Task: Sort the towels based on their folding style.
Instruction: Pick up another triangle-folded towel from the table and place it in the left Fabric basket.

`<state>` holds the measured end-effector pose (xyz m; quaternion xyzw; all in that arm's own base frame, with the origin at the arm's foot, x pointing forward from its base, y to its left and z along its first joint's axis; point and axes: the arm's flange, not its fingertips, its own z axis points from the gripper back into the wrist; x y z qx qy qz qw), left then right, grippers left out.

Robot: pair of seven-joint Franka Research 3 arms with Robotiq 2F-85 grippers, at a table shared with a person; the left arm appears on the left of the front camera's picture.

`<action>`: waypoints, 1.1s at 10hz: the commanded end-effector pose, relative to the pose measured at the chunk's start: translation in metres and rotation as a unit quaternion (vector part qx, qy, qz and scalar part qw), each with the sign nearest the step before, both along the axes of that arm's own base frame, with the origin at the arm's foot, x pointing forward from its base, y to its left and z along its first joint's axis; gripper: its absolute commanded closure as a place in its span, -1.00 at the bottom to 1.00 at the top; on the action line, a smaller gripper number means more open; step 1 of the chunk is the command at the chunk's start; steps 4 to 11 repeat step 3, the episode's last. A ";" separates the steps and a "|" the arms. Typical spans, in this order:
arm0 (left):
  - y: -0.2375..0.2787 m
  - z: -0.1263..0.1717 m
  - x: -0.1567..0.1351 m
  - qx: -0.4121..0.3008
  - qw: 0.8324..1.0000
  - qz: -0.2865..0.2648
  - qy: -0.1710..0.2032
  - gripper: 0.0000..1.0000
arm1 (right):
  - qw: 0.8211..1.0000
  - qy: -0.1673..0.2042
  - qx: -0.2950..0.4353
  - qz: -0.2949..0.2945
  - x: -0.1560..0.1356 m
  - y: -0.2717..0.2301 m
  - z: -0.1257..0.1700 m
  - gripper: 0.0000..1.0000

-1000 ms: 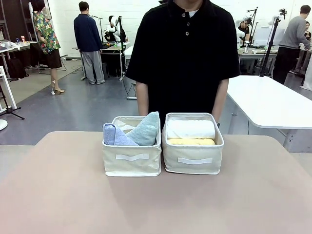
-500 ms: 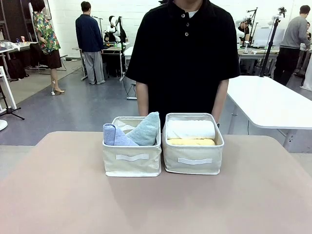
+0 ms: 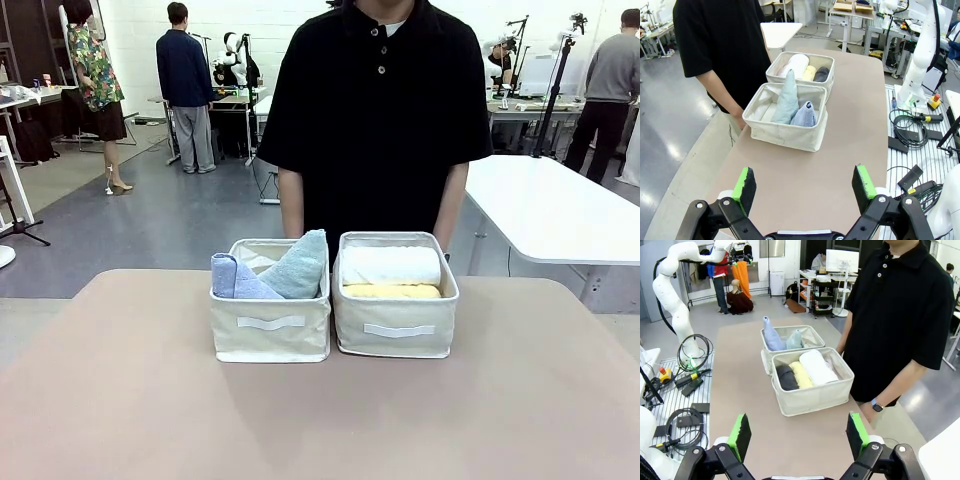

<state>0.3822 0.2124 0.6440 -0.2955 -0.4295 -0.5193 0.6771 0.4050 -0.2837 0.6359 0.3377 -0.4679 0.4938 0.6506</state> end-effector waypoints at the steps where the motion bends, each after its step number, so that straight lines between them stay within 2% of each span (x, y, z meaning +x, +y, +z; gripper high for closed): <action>1: 0.001 0.001 0.000 -0.004 1.000 -0.007 -0.012 -1.00 | 1.000 0.003 -0.005 0.005 -0.001 0.000 -0.002 -1.00; 11: 0.001 0.001 0.000 -0.004 1.000 -0.007 -0.012 -1.00 | 1.000 0.003 -0.005 0.005 -0.001 0.000 -0.002 -1.00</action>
